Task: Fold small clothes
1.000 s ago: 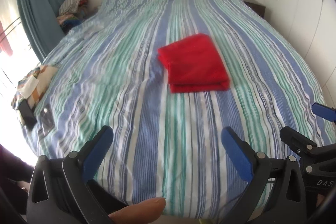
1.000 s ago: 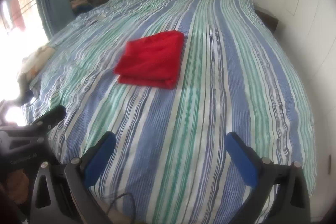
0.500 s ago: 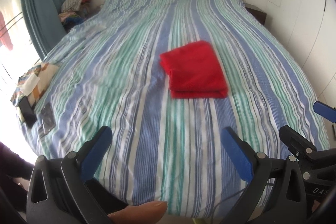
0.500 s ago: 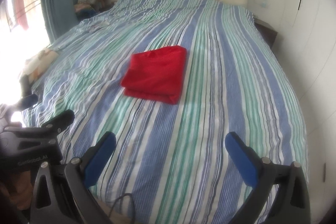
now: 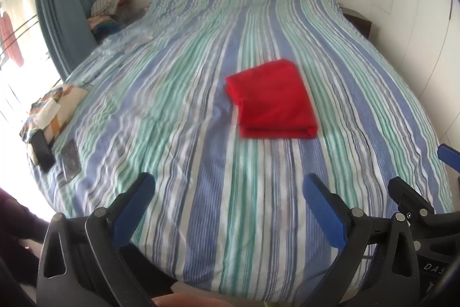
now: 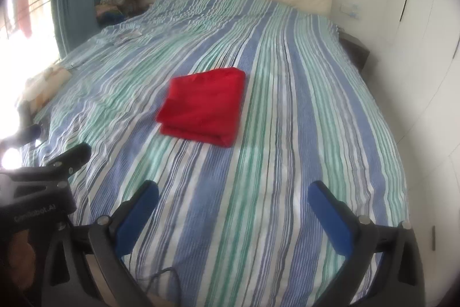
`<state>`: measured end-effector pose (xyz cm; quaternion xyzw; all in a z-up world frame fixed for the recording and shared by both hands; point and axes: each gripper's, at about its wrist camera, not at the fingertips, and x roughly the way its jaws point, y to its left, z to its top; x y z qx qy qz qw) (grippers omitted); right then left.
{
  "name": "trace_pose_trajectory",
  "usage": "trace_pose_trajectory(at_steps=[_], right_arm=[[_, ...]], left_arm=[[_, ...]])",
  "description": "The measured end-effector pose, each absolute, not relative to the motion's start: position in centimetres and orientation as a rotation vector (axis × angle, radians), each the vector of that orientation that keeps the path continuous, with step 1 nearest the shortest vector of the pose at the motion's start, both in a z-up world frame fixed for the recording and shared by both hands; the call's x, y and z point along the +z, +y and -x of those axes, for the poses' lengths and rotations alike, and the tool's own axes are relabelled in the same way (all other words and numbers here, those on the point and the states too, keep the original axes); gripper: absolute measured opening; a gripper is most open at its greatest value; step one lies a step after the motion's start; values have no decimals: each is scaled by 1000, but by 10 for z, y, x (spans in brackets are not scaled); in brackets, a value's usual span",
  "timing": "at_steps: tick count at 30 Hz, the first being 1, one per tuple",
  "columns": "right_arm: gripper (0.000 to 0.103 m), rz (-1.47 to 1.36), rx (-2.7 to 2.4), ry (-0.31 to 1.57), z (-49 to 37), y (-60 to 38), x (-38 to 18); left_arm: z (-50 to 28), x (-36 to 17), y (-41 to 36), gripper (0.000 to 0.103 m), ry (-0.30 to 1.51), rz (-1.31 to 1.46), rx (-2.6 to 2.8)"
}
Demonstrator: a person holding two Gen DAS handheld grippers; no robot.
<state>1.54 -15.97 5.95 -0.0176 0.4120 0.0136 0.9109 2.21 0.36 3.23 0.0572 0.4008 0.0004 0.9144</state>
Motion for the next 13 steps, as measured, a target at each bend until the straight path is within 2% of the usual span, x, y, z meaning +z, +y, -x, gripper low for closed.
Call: trace_pose_trajectory(at_steps=[13], right_arm=[[102, 38, 15, 862, -18, -163, 54]], left_arm=[[-18, 35, -1, 102, 805, -113, -30]])
